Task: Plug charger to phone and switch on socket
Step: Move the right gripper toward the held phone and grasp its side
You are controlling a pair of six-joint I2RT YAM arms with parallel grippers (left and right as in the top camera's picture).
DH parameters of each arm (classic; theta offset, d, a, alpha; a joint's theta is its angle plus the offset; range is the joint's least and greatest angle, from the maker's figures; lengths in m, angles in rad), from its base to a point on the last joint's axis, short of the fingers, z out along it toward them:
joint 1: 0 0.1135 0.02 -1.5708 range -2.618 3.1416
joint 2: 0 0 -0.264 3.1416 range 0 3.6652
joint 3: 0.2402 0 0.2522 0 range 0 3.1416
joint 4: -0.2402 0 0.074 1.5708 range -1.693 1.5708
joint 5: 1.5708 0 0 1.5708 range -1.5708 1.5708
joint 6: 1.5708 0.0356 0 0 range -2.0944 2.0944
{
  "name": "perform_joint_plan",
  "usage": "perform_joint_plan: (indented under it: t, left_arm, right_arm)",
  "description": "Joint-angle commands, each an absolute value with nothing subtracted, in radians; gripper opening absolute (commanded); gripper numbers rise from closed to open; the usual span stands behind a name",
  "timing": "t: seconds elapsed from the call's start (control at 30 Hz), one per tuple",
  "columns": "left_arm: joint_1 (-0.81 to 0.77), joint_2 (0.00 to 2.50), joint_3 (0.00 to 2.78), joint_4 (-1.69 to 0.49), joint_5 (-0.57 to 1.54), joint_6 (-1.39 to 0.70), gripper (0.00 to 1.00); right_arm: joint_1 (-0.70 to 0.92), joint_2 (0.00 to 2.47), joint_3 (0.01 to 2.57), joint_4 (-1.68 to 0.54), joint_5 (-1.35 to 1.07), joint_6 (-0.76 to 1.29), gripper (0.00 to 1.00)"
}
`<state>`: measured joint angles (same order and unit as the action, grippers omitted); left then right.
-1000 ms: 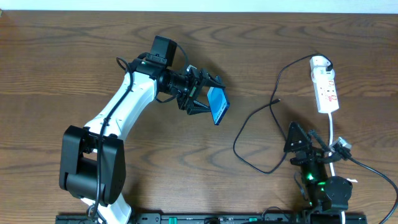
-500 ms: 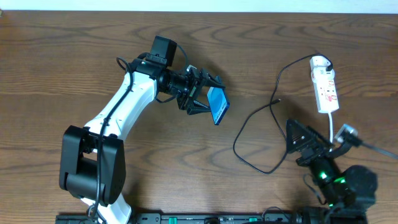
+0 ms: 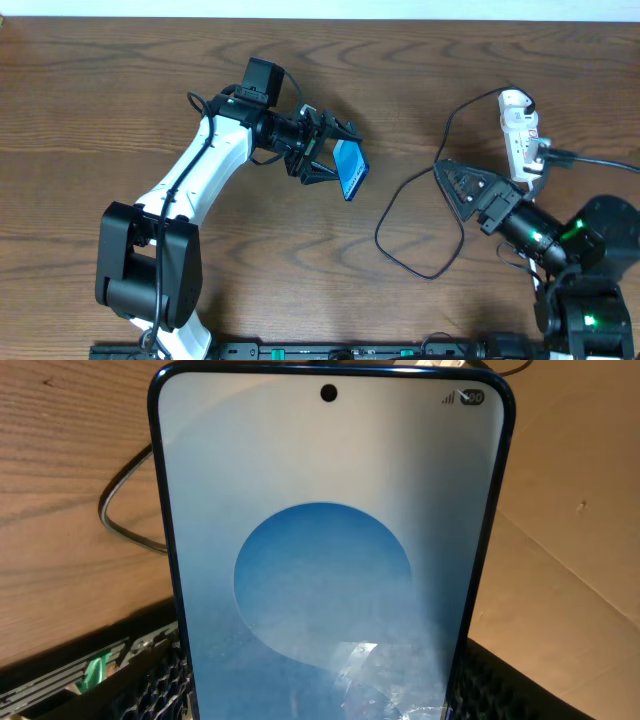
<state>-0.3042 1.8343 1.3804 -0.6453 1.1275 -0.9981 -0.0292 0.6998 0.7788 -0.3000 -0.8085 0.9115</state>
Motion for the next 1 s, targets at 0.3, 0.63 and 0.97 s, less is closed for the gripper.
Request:
perform_joint_plan:
  t: [0.3, 0.63, 0.97]
  left_arm:
    - [-0.303, 1.815, 1.386, -0.641, 1.124, -0.978, 0.64]
    - [-0.303, 1.815, 1.386, -0.638, 1.011, -0.938, 0.64]
    - [-0.303, 1.815, 1.386, -0.629, 0.974, -0.933, 0.64]
  right_arm:
    - [0.196, 0.834, 0.854, -0.390, -0.436, 0.873, 0.88]
    - [0.579, 1.083, 1.081, -0.633, 0.076, 0.914, 0.88]
    - [0.681, 1.267, 1.088, -0.628, 0.162, 0.991, 0.86]
